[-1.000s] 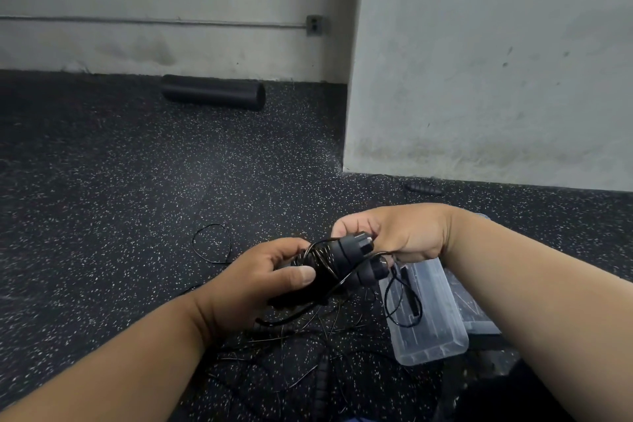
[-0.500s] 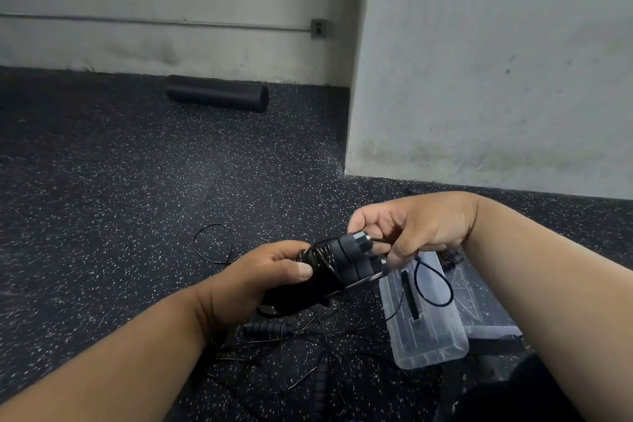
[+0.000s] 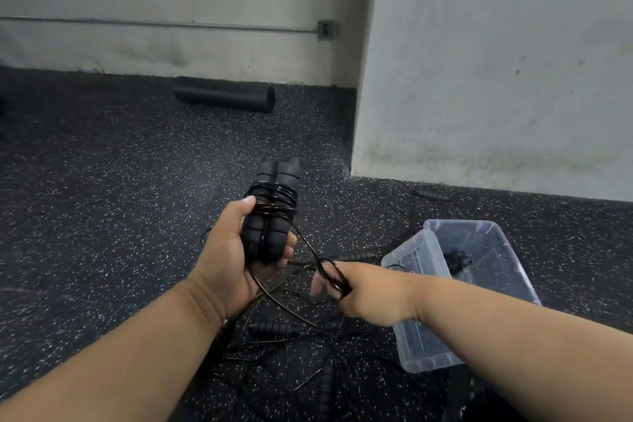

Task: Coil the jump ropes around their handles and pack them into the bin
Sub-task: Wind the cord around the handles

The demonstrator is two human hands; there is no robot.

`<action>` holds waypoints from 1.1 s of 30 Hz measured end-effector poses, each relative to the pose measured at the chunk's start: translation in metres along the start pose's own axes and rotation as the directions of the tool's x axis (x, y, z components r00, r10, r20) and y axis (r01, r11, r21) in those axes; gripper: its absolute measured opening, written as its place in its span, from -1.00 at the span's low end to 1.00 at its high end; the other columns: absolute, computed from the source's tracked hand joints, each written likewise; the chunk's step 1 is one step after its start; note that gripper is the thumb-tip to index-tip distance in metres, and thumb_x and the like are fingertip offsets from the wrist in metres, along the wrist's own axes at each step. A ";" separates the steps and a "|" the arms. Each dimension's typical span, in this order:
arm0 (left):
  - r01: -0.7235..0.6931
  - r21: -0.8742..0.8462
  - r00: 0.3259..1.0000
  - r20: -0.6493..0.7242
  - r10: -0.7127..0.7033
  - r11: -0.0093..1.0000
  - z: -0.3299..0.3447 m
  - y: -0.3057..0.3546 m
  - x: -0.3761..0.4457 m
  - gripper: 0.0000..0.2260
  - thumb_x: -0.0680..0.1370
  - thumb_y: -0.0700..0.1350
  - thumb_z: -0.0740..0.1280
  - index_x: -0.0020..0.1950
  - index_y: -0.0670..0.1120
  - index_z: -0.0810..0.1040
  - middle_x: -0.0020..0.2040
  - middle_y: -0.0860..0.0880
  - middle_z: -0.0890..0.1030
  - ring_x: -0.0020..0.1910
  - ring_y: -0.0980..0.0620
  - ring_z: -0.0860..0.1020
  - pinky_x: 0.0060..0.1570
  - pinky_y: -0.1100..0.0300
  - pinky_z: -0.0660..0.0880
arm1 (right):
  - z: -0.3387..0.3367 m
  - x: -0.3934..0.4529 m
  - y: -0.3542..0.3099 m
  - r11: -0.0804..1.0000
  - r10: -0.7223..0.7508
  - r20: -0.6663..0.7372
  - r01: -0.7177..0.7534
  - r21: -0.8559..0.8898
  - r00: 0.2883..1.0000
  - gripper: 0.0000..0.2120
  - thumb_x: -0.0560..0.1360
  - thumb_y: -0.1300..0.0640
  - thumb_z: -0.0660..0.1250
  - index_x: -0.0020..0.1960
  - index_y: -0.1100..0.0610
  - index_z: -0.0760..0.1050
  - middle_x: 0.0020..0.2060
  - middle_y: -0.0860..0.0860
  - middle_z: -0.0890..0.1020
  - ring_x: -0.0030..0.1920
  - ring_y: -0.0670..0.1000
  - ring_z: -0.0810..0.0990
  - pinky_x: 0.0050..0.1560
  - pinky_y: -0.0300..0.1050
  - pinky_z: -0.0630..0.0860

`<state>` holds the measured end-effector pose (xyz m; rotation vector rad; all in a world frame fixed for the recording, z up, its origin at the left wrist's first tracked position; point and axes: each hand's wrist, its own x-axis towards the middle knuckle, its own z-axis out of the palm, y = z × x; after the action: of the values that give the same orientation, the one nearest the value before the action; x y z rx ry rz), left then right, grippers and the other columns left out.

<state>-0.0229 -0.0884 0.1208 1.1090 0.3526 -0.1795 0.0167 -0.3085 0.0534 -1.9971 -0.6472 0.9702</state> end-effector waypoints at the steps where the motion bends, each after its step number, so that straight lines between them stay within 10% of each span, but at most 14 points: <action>1: 0.016 -0.037 0.999 -0.027 -0.017 0.999 -0.001 0.000 0.002 -0.47 0.71 0.13 0.13 0.28 -0.31 0.58 -0.15 -0.28 0.64 -0.29 -0.12 0.60 -0.34 0.13 0.59 | -0.003 0.000 0.001 1.000 -0.006 -0.018 0.006 0.003 1.000 -0.52 0.50 0.41 0.21 0.14 -0.15 0.51 -0.14 -0.06 0.45 -0.25 -0.02 0.39 -0.23 -0.06 0.38; 8: 0.053 -0.174 0.996 -0.068 -0.066 0.983 -0.008 0.006 0.011 -0.46 0.67 0.18 0.15 0.26 -0.26 0.61 -0.14 -0.21 0.64 -0.26 -0.09 0.60 -0.21 0.08 0.52 | -0.011 0.003 0.005 0.892 0.056 0.027 -0.063 0.448 0.998 -0.52 0.37 0.41 0.23 0.17 0.01 0.56 -0.17 -0.05 0.52 -0.18 -0.04 0.47 -0.15 -0.14 0.38; 13: -0.039 0.041 0.961 -0.273 0.048 0.998 -0.010 0.001 0.015 -0.60 0.73 0.08 0.13 0.23 -0.20 0.58 -0.14 -0.26 0.65 -0.27 -0.13 0.59 -0.24 0.03 0.51 | -0.020 0.007 0.010 0.662 0.276 -0.161 -0.066 0.747 0.948 -0.52 0.49 0.50 0.04 0.05 0.12 0.64 -0.09 0.10 0.68 -0.09 0.07 0.71 -0.10 -0.03 0.63; 20: 0.178 0.437 0.893 -0.449 0.042 0.881 -0.037 -0.023 0.040 -0.44 0.52 0.25 0.20 0.27 -0.17 0.51 -0.05 -0.21 0.70 -0.17 -0.16 0.64 -0.14 -0.10 0.64 | -0.026 0.007 -0.012 0.570 0.403 -0.484 0.200 0.797 0.777 -0.62 0.41 0.52 0.06 -0.28 0.08 0.41 -0.20 0.06 0.62 -0.15 0.04 0.52 -0.19 -0.05 0.40; 23: 0.268 0.678 0.899 -0.431 0.075 0.685 -0.039 -0.030 0.044 -0.42 0.50 0.24 0.21 0.33 -0.17 0.41 0.05 -0.17 0.64 -0.05 -0.20 0.63 0.10 -0.19 0.63 | -0.035 -0.004 -0.030 0.540 0.300 -0.586 0.372 0.755 0.753 -0.60 0.40 0.58 0.09 -0.31 0.10 0.37 -0.26 0.01 0.62 -0.07 0.06 0.55 0.00 0.03 0.46; 28: 0.034 0.985 0.999 -0.036 -0.006 -0.168 -0.015 -0.049 0.027 -0.73 0.70 -0.14 0.12 0.41 -0.05 0.28 0.24 -0.26 0.36 -0.09 -0.15 0.57 0.01 -0.02 0.65 | -0.051 -0.018 -0.064 0.614 -0.047 -0.613 0.507 0.605 0.788 -0.56 0.48 0.62 0.10 -0.18 0.08 0.36 0.10 0.02 0.73 0.10 0.00 0.68 0.10 -0.11 0.61; 31: -0.170 0.921 0.979 0.116 -0.169 -0.351 -0.007 -0.055 0.019 -0.75 0.71 -0.11 0.09 0.39 -0.04 0.28 0.17 -0.23 0.36 -0.13 -0.17 0.56 -0.08 -0.07 0.64 | -0.054 -0.027 -0.076 0.876 -0.377 -0.608 0.482 0.010 0.698 -0.64 0.48 0.54 0.25 -0.19 0.07 0.40 0.37 -0.11 0.57 0.42 -0.13 0.50 0.26 -0.22 0.48; 33: -0.259 0.901 0.954 0.183 -0.236 -0.347 -0.005 -0.062 0.013 -0.78 0.73 -0.05 0.09 0.37 -0.01 0.31 0.16 -0.23 0.37 -0.15 -0.18 0.54 -0.14 -0.06 0.61 | -0.055 -0.033 -0.081 0.819 -0.573 -0.500 0.438 -0.370 0.649 -0.74 0.42 0.48 0.33 -0.17 0.13 0.45 0.48 -0.08 0.42 0.57 -0.14 0.29 0.41 -0.23 0.35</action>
<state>-0.0306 -0.1109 0.0622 2.9136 -0.3294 -0.7687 0.0351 -0.3121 0.1555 -1.9746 -0.9062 -0.0988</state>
